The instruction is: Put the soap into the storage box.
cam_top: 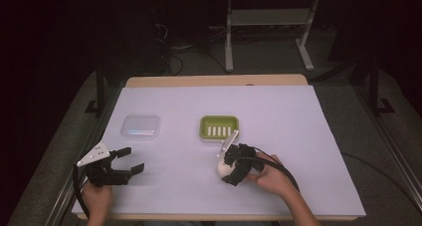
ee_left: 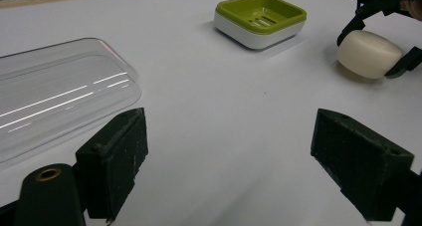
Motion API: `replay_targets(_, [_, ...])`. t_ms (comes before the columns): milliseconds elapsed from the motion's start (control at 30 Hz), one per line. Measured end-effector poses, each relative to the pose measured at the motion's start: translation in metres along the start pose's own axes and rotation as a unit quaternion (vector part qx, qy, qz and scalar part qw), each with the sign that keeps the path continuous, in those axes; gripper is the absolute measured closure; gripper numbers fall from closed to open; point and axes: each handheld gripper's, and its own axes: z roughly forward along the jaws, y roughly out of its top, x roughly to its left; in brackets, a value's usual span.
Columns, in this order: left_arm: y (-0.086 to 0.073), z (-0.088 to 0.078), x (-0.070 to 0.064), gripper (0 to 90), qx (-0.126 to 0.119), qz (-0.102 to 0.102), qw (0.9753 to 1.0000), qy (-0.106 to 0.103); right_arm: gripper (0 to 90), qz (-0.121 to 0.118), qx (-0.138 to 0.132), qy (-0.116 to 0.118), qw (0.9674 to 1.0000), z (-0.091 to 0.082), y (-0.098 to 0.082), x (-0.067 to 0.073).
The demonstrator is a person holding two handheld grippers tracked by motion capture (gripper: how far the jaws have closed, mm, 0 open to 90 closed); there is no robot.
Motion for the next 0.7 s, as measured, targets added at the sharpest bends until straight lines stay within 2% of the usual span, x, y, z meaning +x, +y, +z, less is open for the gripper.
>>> replay_targets(367, [0.000,-0.001,0.000,14.5,-0.001,0.000,1.0000,-0.001,23.3,-0.005,0.000,0.004,1.0000,-0.006,0.006,-0.002])
replay_targets(700, [0.000,-0.001,0.000,14.5,-0.001,0.000,1.0000,-0.001,23.3,0.006,-0.024,0.002,0.9997,-0.015,0.004,-0.008])
